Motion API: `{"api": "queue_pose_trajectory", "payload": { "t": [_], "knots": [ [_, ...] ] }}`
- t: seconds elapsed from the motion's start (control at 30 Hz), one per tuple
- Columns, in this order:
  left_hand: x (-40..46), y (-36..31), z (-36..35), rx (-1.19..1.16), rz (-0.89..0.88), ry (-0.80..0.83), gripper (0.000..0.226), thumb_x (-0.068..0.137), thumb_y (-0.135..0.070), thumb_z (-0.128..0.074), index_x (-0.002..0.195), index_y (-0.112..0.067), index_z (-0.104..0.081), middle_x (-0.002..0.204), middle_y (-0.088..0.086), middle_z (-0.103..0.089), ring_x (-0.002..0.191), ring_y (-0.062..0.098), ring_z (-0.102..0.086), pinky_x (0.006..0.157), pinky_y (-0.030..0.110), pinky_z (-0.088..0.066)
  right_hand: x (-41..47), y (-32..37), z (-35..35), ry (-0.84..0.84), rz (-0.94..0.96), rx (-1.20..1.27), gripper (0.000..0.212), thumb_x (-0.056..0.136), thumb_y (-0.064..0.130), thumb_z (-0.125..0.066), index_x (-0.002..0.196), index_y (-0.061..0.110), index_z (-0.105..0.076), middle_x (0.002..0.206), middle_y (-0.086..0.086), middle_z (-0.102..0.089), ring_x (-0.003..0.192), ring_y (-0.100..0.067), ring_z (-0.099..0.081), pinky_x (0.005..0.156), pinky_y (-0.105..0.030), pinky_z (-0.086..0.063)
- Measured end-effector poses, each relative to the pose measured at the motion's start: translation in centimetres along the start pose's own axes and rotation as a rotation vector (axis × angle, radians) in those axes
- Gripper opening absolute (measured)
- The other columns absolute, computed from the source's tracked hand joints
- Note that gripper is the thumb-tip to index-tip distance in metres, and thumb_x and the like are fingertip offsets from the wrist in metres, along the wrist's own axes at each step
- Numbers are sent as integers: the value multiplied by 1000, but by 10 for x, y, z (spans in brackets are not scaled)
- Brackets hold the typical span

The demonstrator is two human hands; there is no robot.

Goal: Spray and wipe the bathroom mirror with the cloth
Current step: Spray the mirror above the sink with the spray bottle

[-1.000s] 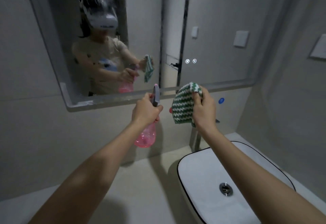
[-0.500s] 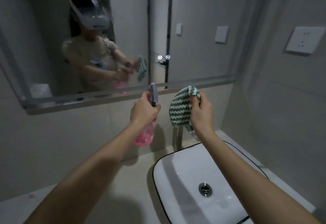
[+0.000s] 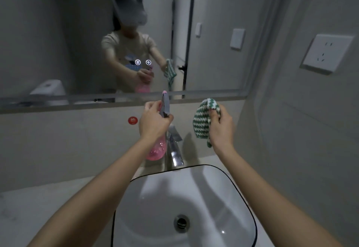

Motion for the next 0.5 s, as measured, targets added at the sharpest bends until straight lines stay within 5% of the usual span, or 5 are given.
{"api": "queue_pose_trajectory", "payload": {
  "t": [0.27,0.5],
  "knots": [
    [5,1,6,27,-2,-27,36,75,-23,-66,109,-14,-60,102,5,-56,87,25,-57,76,42,-52,4,-3,-18,73,-20,92,24,100,14,-43,117,7,-57,96,-1,-60,86,-15,-56,63,-19,-38],
    [11,12,13,48,-27,-24,19,70,-29,-64,79,-19,-50,85,1,-52,77,27,-59,70,44,-55,1,6,-31,86,2,99,26,100,13,-42,121,9,-57,100,0,-59,89,-12,-53,63,-13,-35]
  ]
}}
Point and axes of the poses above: each hand's wrist, its own x-axis towards the middle knuckle, its own z-axis out of the back of the hand, y = z × x, the point moved 7 cm from there along x, towards the middle knuckle
